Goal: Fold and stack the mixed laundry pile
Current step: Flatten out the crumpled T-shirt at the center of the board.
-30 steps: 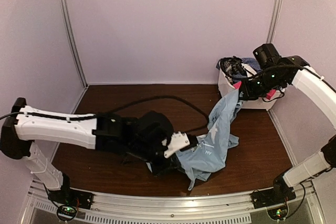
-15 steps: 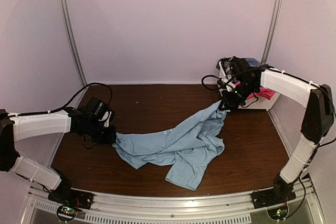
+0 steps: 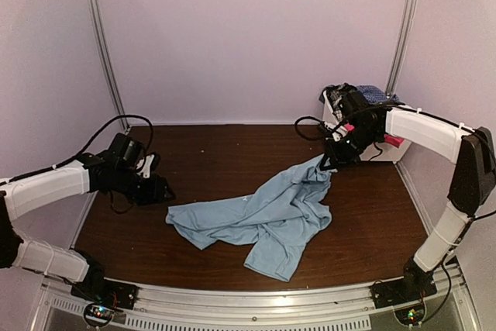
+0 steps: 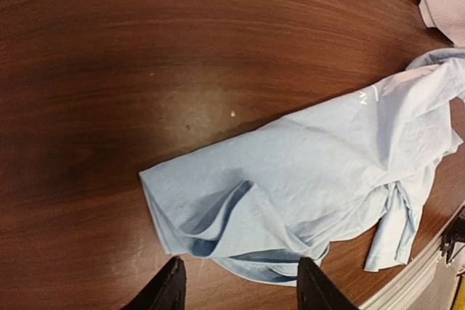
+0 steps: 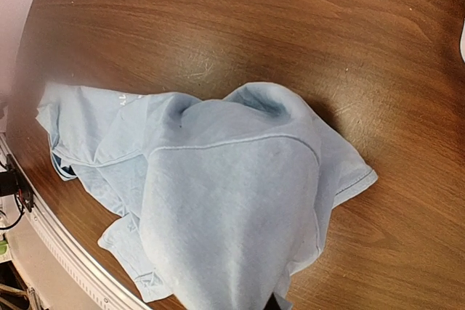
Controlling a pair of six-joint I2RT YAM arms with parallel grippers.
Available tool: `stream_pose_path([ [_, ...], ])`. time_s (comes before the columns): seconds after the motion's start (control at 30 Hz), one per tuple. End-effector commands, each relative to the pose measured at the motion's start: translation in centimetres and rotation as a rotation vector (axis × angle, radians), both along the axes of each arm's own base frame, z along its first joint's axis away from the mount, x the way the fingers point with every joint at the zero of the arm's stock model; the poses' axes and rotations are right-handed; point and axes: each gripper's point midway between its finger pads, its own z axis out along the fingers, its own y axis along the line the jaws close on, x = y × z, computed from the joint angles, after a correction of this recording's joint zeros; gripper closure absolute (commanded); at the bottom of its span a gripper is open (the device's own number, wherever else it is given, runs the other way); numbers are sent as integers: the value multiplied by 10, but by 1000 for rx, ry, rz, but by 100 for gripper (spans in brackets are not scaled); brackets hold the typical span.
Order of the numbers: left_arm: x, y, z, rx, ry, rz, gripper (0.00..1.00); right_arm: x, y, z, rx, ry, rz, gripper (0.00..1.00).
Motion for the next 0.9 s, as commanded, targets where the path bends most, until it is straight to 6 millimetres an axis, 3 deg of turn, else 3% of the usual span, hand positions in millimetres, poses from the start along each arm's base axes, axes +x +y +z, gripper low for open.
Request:
stream_pose_path([
  [0.0,6,-39,22,-83,-58,-234,47,-3,3,18,42,-40,3,100],
  [0.27,17,-58,-10,-17,46,-374,48,-7,2,20,43,-36,-5,100],
  [0.57,-2,-68,-54,59,184,-468,49,-14,0,31,59,-45,-5,100],
  [0.7,-8,-74,-59,73,201,-502,62,-14,0,32,56,-47,-6,100],
  [0.83,1,-73,-46,87,151,-483,88,-15,-1,35,55,-51,-6,100],
  [0.87,5,-72,-42,102,134,-469,90,-15,-1,36,55,-54,-6,100],
])
